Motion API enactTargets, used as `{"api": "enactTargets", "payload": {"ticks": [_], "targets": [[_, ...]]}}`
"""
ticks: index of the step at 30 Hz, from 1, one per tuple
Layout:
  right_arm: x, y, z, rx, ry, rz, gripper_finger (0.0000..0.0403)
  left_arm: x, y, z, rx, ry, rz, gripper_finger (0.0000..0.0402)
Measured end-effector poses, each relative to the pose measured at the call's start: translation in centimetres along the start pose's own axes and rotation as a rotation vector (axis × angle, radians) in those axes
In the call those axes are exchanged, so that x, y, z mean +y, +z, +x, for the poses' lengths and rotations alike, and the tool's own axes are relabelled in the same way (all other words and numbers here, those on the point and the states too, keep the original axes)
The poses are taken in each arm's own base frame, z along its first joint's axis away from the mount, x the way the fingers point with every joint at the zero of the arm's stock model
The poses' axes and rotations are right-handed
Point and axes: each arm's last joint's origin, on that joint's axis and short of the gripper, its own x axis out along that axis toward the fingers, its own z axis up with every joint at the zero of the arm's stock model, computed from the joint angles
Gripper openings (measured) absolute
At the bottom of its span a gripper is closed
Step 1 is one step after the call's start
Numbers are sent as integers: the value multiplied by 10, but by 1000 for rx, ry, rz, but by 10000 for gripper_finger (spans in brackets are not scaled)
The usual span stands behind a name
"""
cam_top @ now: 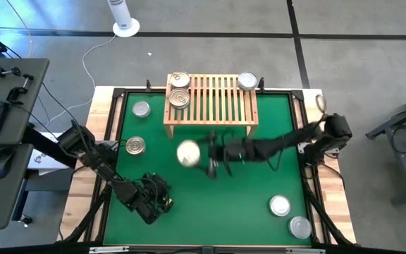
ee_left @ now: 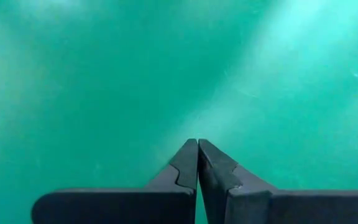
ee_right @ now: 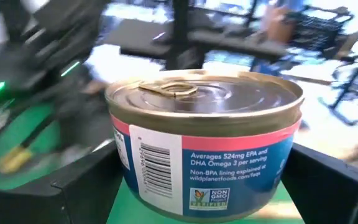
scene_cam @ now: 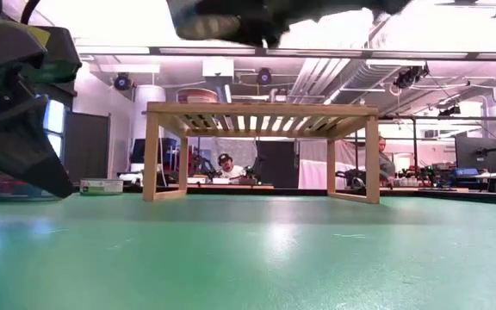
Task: Stack canned seafood by type on shelf
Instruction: Put the bottom middle blue tuna can on the shelf aligned with the other blue tuna can
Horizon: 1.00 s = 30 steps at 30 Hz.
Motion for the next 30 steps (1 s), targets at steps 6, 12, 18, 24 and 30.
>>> {"api": "enactTargets", "payload": {"ticks": [6, 12, 18, 24, 30], "targets": [[-63, 19, 31, 13, -85, 60, 391, 8, 7, 5, -61, 80, 88, 0], [-75, -8, 66, 81, -138, 105, 391, 17, 23, -10, -150, 126, 131, 0], [-77, -18, 71, 102, -278, 104, 391, 22, 52, -59, -328, 4, 188, 0], [-87, -26, 75, 90, -326, 203, 391, 43, 95, -100, -487, -22, 226, 0], [-93, -42, 82, 108, -348, 255, 391, 71, 144, -100, -445, 35, 296, 0]]}}
